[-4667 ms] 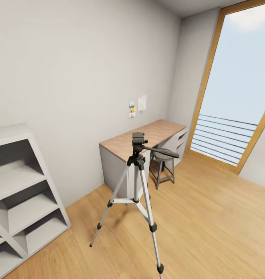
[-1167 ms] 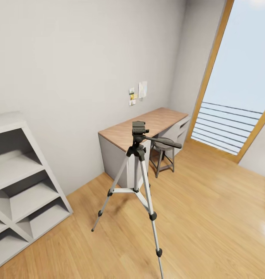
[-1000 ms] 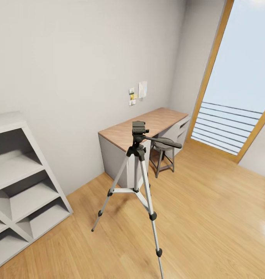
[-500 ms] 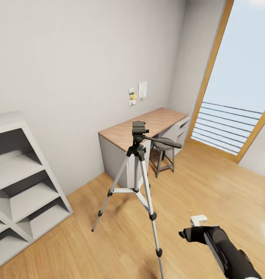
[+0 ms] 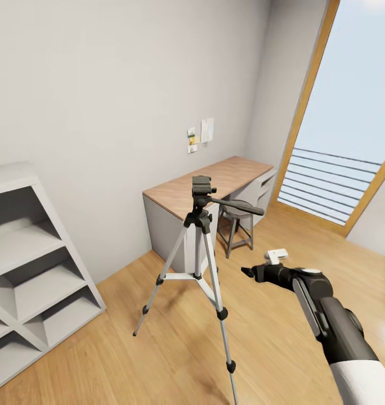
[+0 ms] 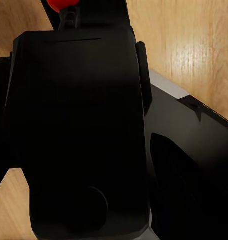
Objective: Attach the digital camera to the camera tripod in the bedroom.
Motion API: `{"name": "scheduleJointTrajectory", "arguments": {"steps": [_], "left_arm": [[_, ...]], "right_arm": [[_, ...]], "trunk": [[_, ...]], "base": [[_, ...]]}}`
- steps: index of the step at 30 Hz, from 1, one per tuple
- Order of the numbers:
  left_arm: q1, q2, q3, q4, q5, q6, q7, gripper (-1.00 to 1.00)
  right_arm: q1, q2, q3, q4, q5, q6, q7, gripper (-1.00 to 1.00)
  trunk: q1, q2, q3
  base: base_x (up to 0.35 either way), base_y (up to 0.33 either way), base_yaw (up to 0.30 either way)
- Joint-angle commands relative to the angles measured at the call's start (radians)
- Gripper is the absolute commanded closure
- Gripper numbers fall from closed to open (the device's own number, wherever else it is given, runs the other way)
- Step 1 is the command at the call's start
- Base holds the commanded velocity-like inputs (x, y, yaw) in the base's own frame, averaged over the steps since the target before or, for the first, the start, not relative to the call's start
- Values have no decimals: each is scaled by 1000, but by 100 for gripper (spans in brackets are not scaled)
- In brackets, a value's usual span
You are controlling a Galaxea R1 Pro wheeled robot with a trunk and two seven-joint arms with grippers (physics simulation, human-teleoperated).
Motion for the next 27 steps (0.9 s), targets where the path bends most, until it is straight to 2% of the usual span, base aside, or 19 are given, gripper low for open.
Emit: {"name": "scheduleJointTrajectory", "arguments": {"steps": [1,9,18,27], "left_arm": [[-1,0,-8,0,5,1,3,100],[-1,1,-8,0,5,1,3,100],[-1,0,-8,0,5,0,3,100],[-1,1,-8,0,6,0,4,100]], "right_arm": [[-5,-2,2,-25,-14,7,23,-100],[-13,-2,7,-59,-30,3,61,-100],[-15,1,16,-46,-34,4,67,-100],[-15,1,44,-44,-34,10,69,-100]], "trunk": [[1,-2,-2],[1,-2,-2],[1,-2,-2],[1,-2,-2]], "base": [[0,0,0],[0,0,0],[0,0,0],[3,0,0]]}}
